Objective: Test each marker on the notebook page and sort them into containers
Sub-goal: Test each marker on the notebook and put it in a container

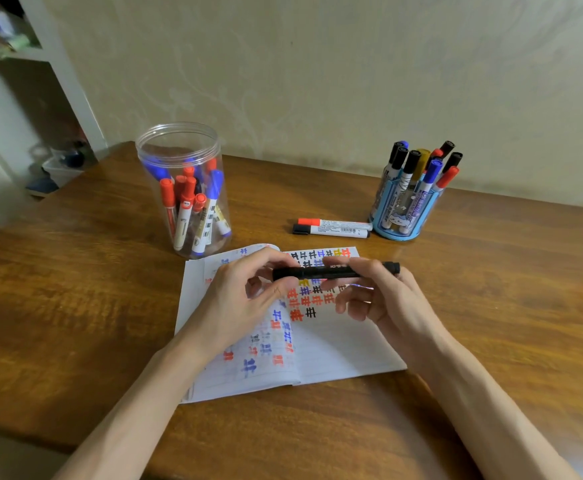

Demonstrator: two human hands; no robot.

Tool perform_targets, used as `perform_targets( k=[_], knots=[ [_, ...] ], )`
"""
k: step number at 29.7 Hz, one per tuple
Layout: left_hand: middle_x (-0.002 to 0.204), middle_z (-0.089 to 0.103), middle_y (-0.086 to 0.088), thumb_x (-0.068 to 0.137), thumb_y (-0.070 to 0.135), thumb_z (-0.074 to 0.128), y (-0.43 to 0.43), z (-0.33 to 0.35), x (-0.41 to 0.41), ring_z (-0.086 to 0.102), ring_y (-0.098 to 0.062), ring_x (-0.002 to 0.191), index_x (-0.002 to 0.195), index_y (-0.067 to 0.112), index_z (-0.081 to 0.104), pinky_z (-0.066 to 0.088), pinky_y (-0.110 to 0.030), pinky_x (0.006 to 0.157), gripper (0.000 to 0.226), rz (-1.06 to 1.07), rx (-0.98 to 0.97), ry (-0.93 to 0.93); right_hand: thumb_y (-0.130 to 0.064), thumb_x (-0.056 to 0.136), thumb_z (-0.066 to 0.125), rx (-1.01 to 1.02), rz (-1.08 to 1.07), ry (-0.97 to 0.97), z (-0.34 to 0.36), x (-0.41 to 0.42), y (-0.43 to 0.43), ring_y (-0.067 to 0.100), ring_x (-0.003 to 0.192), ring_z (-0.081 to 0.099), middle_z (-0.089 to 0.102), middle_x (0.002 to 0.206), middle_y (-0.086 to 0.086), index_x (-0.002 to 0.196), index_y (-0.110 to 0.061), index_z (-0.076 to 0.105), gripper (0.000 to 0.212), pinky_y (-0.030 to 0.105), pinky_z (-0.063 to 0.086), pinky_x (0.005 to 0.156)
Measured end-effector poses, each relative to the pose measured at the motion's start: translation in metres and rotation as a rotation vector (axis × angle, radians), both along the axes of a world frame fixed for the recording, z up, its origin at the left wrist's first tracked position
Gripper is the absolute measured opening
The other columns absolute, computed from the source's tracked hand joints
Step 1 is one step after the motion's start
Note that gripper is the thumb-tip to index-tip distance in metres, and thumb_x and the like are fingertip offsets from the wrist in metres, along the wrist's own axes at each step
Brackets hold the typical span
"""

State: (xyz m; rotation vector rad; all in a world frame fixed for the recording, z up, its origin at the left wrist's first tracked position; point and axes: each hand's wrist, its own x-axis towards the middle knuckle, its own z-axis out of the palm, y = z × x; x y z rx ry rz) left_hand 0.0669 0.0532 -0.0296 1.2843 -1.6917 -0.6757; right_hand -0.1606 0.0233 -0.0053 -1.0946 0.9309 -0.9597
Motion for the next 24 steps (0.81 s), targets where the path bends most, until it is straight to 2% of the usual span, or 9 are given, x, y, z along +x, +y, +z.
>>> perform_targets(
  k=[3,7,10,13,17,19,21,24],
  knots=[
    [0.119,0.069,0.017,0.092,0.031,0.068,0.000,0.000,0.001,0.061,0.008,0.114,0.118,0.029,0.068,0.057,-0.014,0.082,0.026,0.004,-0.001,-0.016,-0.034,0.092,0.074,-0.137,0.009,0.147,0.001,-0.012,-0.002,0.021,0.071,0.062,0.074,0.084,0.009,0.099,-0.013,0.081,0.024,0.025,0.046,0.056],
    [0.124,0.068,0.014,0.085,0.041,0.061,0.000,-0.002,0.002,0.061,0.015,0.107,0.126,0.028,0.068,0.055,-0.010,0.083,0.044,0.014,-0.066,-0.148,-0.026,0.088,0.079,-0.342,0.093,0.397,0.002,-0.024,-0.006,0.012,0.070,0.070,0.080,0.087,0.002,0.105,-0.015,0.081,0.021,0.024,0.053,0.060],
    [0.122,0.071,0.010,0.086,0.040,0.060,-0.001,-0.004,0.004,0.060,0.015,0.103,0.126,0.025,0.071,0.051,-0.006,0.083,0.044,0.002,-0.102,-0.220,-0.023,0.087,0.080,-0.428,0.129,0.534,0.000,-0.025,-0.009,0.008,0.071,0.072,0.079,0.085,-0.011,0.110,-0.017,0.079,0.023,0.017,0.052,0.061],
    [0.117,0.069,0.012,0.088,0.039,0.059,0.001,-0.002,0.003,0.059,0.020,0.100,0.127,0.021,0.071,0.050,-0.003,0.081,0.045,0.002,-0.135,-0.241,-0.020,0.090,0.078,-0.488,0.093,0.527,-0.007,-0.022,-0.008,0.004,0.067,0.069,0.076,0.078,-0.016,0.112,-0.015,0.079,0.022,0.012,0.050,0.062],
    [0.105,0.069,0.014,0.089,0.035,0.058,0.003,0.000,0.001,0.065,0.005,0.092,0.125,0.017,0.072,0.052,-0.006,0.073,0.042,0.023,-0.153,-0.231,-0.021,0.090,0.078,-0.516,0.061,0.479,-0.015,-0.014,-0.005,0.003,0.065,0.067,0.074,0.075,-0.018,0.103,-0.027,0.077,0.014,0.013,0.050,0.064],
    [0.105,0.068,0.014,0.092,0.027,0.063,0.002,-0.002,0.000,0.064,0.006,0.090,0.123,0.016,0.074,0.052,-0.006,0.073,0.035,0.038,-0.170,-0.234,-0.022,0.090,0.078,-0.525,0.051,0.468,-0.018,-0.012,-0.005,0.004,0.064,0.067,0.073,0.073,-0.018,0.100,-0.029,0.075,0.012,0.013,0.050,0.064],
    [0.108,0.070,0.011,0.092,0.015,0.070,0.001,-0.004,0.000,0.064,0.006,0.095,0.122,0.015,0.074,0.052,-0.006,0.077,0.030,0.074,-0.197,-0.230,-0.022,0.091,0.078,-0.541,0.039,0.462,-0.020,-0.010,-0.005,0.005,0.064,0.067,0.073,0.074,-0.018,0.102,-0.025,0.076,0.011,0.013,0.050,0.063],
    [0.111,0.072,0.008,0.091,0.007,0.072,0.000,-0.004,-0.002,0.065,-0.002,0.107,0.118,0.014,0.076,0.056,-0.011,0.082,0.029,0.118,-0.233,-0.202,-0.022,0.092,0.078,-0.561,0.011,0.439,-0.023,-0.006,-0.002,0.006,0.064,0.067,0.073,0.075,-0.014,0.104,-0.017,0.077,0.013,0.015,0.051,0.064]
  ],
)
